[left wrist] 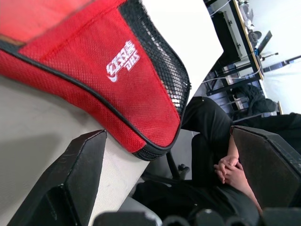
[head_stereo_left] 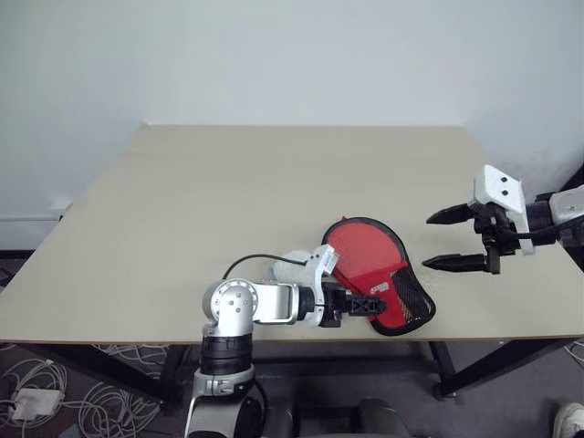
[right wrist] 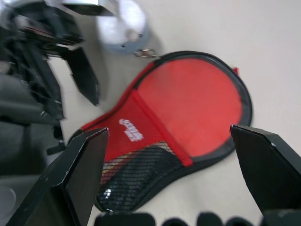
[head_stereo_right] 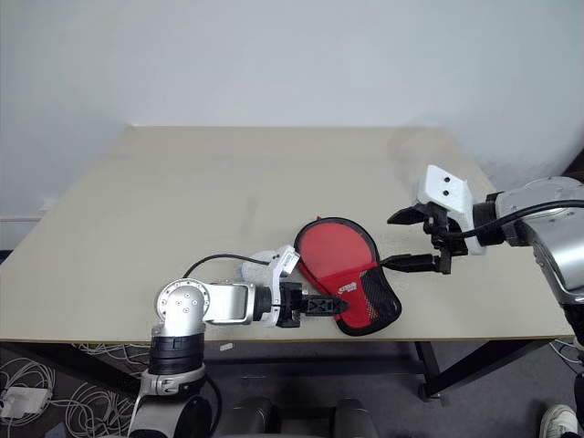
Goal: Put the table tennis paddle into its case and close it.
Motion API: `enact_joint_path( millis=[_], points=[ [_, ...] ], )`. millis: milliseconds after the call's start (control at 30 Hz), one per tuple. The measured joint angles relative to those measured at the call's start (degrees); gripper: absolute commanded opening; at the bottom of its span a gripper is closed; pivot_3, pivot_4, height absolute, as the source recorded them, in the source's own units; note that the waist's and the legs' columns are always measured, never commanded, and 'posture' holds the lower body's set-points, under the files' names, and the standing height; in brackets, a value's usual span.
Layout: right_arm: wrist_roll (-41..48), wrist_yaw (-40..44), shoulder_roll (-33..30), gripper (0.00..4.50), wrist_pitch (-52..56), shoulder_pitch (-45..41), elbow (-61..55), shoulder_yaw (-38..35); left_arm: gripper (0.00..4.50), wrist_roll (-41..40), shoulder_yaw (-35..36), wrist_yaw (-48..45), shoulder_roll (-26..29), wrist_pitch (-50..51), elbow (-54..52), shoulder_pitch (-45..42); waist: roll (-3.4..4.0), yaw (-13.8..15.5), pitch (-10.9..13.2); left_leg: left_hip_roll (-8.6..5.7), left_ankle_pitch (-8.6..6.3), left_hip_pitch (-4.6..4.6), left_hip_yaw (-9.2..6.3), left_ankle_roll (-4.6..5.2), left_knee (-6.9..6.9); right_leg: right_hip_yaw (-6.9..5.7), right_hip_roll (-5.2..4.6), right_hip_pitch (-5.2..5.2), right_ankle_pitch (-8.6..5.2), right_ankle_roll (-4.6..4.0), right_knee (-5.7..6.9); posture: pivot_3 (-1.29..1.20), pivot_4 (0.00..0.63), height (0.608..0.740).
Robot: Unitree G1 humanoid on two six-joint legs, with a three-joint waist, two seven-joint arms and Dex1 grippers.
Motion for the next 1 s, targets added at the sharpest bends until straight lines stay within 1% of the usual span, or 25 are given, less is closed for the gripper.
enact_joint_path(
  millis=[233,367,533,667,833,1000],
  points=[
    [-0.3,0.1,0.0,4.47,-0.4,-1.1,-2.0,0.1,4.50,2.4,0.7,3.6,-2.5,0.0,3.8,-1.2,-0.01,0.0,0.0,-0.07,0.00,0.00,-0.01,0.00,0.00,-0.01,-0.05,0.01,-0.01,0.01,0.00,0.00,0.000,0.734],
    [-0.4,-0.3,0.0,4.47,-0.3,-1.5,-2.7,0.1,4.50,4.4,2.3,3.9,-4.9,0.0,4.9,-1.6,-0.01,0.1,0.0,-0.17,-0.01,0.03,-0.04,-0.01,0.01,-0.04,-0.14,0.08,-0.03,0.04,-0.01,0.00,0.000,0.734],
    [-0.4,-1.3,0.1,4.47,-0.1,-1.6,-3.5,0.1,4.50,6.6,2.4,3.1,-6.3,-1.5,8.8,-3.5,-0.01,1.0,0.0,-0.25,-0.13,0.06,-0.10,-0.14,0.07,-0.10,-0.20,0.20,-0.05,0.08,-0.12,0.00,0.000,0.734],
    [-0.4,-1.8,0.4,4.47,0.2,-1.6,-4.0,0.1,4.50,6.7,2.1,2.1,-6.3,-3.4,11.0,-3.8,0.00,1.3,0.0,-0.25,-0.17,0.11,-0.14,-0.18,0.08,-0.15,-0.22,0.33,-0.03,0.10,-0.24,0.00,0.000,0.734],
    [-0.4,-2.7,0.8,4.47,0.7,-1.6,-5.0,0.1,4.50,6.7,1.3,1.2,-6.3,-6.0,13.3,-4.0,0.08,1.3,-0.1,-0.28,-0.18,0.19,-0.41,-0.18,0.09,-0.38,-0.22,0.63,0.06,0.17,-0.72,0.00,0.000,0.734],
    [-0.3,-3.1,1.1,4.47,0.9,-1.6,-5.2,0.1,4.50,6.2,1.1,0.5,-6.3,-8.3,15.2,-4.1,0.07,1.3,-0.1,-0.37,-0.20,0.17,-0.58,-0.16,0.13,-0.49,-0.31,0.70,0.08,0.21,-0.79,0.00,0.000,0.734]
  ],
)
